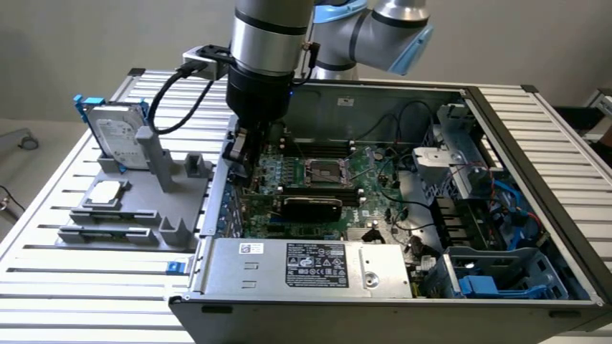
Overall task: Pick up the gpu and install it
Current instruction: 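Insert the gpu into the slot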
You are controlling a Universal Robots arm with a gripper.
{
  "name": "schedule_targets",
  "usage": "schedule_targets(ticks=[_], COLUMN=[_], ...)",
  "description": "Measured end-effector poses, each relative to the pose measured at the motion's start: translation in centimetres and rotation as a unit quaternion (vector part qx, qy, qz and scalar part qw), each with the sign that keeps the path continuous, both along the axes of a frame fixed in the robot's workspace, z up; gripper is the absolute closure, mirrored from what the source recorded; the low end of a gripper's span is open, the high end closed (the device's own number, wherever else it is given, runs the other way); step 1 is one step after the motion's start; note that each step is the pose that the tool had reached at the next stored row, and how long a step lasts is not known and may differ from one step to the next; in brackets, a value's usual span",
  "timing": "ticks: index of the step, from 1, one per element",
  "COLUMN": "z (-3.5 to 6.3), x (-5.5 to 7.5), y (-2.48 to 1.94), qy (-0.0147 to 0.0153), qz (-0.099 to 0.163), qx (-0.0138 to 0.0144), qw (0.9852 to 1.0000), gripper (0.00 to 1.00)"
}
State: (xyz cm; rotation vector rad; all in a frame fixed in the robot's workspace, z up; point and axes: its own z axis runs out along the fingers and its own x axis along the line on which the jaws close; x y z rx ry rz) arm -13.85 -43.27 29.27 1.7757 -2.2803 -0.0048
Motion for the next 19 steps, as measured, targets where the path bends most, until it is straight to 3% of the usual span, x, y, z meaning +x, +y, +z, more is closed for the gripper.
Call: schedule_targets(ticks=[3,6,12,19], z=[-0.05,0.05,1.83,2.20], x=[0.0,0.0,0.0,1.1], y=[0.08,0.11,0.10,-0.03], qy=[-0.0004,-0.0007,-0.0005,-0.0004], qz=[-0.002,-0.002,-0.002,-0.002], qx=[-0.0020,-0.0021,-0.0026,-0.0027], qw=[1.0000,1.0000,1.0000,1.0000], gripper=[0.87,0.87,0.87,0.87])
